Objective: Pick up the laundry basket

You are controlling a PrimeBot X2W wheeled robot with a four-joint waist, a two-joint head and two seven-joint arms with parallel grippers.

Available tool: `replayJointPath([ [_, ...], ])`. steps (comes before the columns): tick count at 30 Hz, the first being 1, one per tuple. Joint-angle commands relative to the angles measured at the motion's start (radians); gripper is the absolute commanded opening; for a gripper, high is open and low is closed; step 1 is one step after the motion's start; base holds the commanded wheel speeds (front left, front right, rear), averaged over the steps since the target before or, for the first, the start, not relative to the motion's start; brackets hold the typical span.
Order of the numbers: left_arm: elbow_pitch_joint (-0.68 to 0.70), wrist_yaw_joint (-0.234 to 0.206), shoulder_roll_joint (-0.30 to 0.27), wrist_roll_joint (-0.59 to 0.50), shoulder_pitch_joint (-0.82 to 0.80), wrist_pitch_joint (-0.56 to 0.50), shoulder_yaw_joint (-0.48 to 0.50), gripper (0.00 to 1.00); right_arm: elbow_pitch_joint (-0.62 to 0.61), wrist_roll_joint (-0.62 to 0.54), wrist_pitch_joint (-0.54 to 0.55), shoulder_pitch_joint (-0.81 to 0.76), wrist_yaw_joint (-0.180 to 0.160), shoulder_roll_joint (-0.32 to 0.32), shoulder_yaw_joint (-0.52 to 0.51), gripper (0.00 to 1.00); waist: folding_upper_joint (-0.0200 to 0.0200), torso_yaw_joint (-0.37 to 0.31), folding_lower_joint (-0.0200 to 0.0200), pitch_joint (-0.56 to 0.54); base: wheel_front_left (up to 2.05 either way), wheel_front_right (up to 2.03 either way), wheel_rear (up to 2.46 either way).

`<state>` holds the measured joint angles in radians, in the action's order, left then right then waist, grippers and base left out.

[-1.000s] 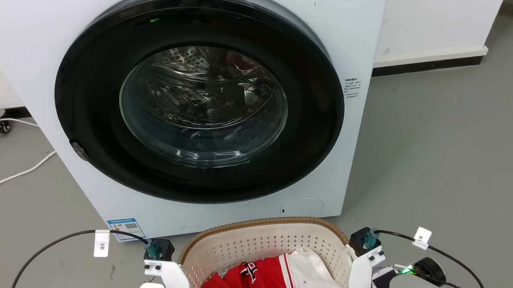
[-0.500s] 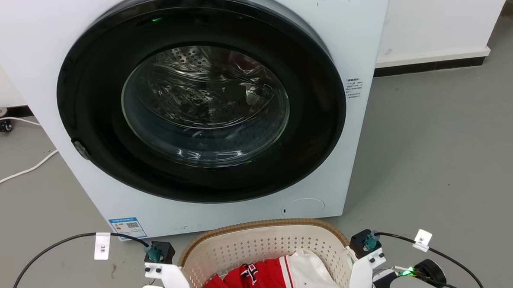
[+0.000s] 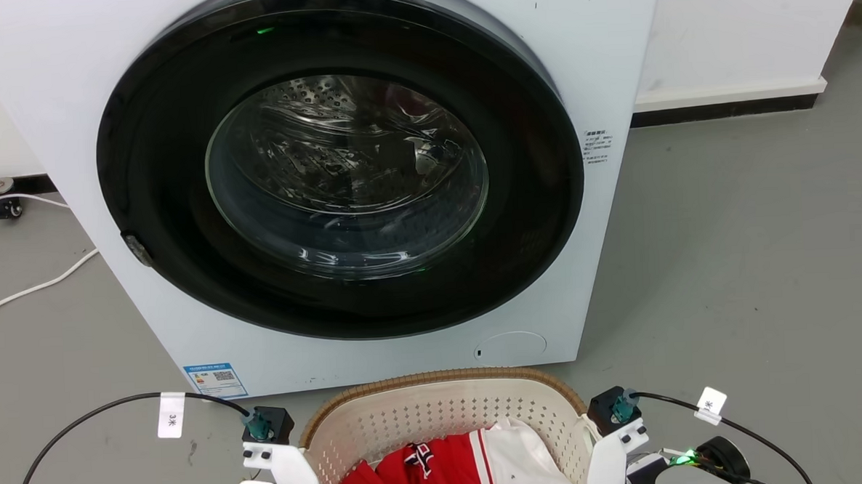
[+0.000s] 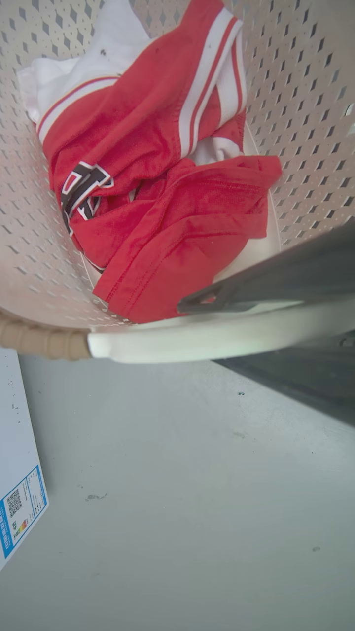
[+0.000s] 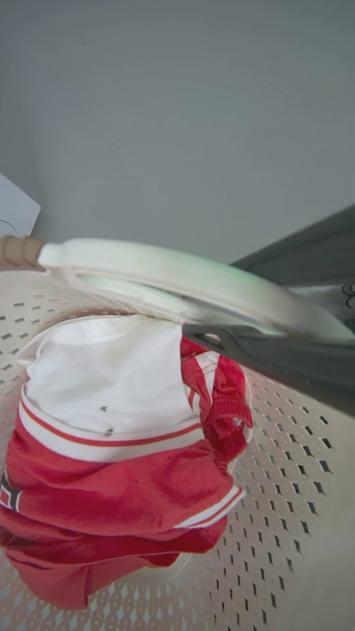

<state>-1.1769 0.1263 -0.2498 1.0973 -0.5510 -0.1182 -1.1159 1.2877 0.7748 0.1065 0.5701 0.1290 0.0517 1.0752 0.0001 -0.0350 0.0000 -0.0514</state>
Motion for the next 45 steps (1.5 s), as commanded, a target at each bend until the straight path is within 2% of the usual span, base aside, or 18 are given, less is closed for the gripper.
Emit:
replayJointPath([
  [1,0.002,0.007,-0.001,0.003,-0.014,0.01,-0.005,0.0,-0.001,0.001,-0.005,0.0,0.003,-0.001,0.006,0.0,-0.0001,0.0,0.0,0.001,0.0,0.0,0.0],
  [45,-0.012,0.007,-0.002,0.091,-0.041,0.043,-0.097,0.0,0.001,0.049,-0.002,0.01,0.003,0.005,0.059,0.0,-0.0001,0.003,0.0,0.003,0.0,0.0,0.0],
])
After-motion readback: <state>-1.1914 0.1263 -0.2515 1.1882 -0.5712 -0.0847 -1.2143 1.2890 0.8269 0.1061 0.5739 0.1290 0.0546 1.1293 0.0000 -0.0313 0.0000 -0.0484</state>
